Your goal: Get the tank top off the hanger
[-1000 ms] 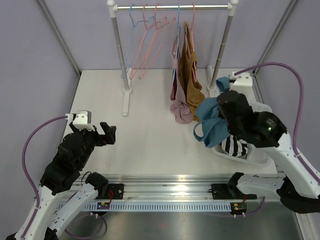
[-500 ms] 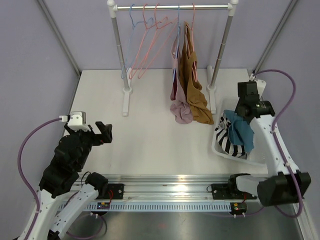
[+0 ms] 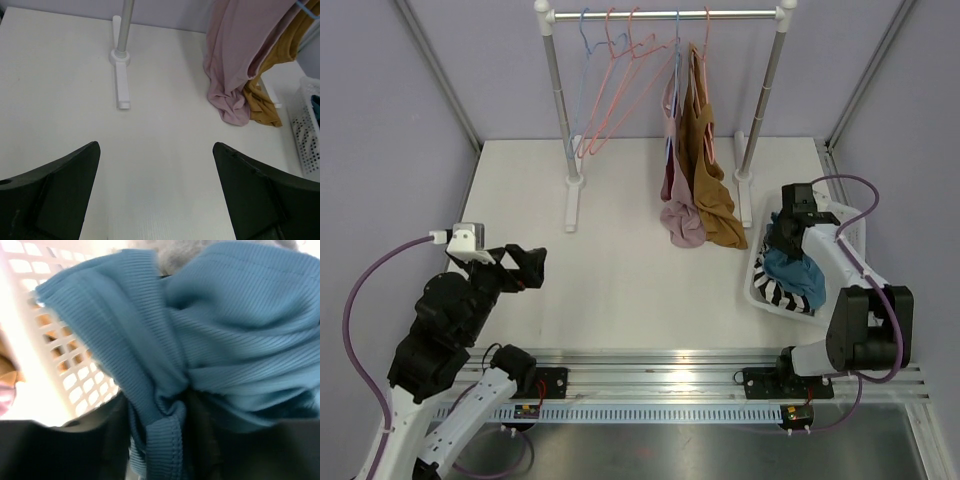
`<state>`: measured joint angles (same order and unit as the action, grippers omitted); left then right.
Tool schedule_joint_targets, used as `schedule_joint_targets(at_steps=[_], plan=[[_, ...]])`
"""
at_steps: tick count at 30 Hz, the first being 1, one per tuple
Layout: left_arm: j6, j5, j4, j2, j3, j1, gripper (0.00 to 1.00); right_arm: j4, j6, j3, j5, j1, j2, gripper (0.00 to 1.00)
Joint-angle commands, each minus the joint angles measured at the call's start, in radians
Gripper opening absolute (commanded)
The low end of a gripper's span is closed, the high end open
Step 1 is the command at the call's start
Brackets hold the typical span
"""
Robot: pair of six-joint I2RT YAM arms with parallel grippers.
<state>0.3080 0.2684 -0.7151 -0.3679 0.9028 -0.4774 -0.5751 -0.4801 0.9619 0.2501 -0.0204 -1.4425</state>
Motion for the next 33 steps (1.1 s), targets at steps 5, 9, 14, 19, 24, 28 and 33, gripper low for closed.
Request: schedule_joint_targets(at_steps=[5, 9, 14, 19, 24, 28, 33], plan=[[0.072, -0.178, 0.039, -0.169, 0.221, 0.005, 0.99, -0.239, 0.076, 0.204, 0.185, 0.011, 0.22, 0.79], [0.091, -0.224, 0.046, -0.297, 0.347, 0.003, 0.99, -0.308, 0.124, 0.329, 0.201, 0.011, 0.339, 0.99], [0.115, -0.227, 0.107, -0.477, 0.494, -0.088, 0.99, -0.169, 0.15, 0.27, -0.293, 0.013, 0.621, 0.99], [0.025, -0.117, 0.134, -0.759, 0.758, -0.217, 0.99, 0.001, 0.023, 0.146, -0.682, 0.011, 0.868, 0.99], [-0.091, -0.11, 0.189, -1.032, 1.007, -0.228, 0.99, -0.066, -0.026, 0.127, -0.811, 0.011, 0.932, 0.99], [-0.142, -0.095, 0.194, -1.286, 1.229, -0.228, 0.99, -0.08, -0.074, 0.107, -0.871, 0.011, 1.022, 1.0], [-0.21, -0.057, 0.206, -1.512, 1.521, -0.228, 0.96, -0.1, -0.124, 0.077, -0.933, 0.011, 1.117, 0.99]])
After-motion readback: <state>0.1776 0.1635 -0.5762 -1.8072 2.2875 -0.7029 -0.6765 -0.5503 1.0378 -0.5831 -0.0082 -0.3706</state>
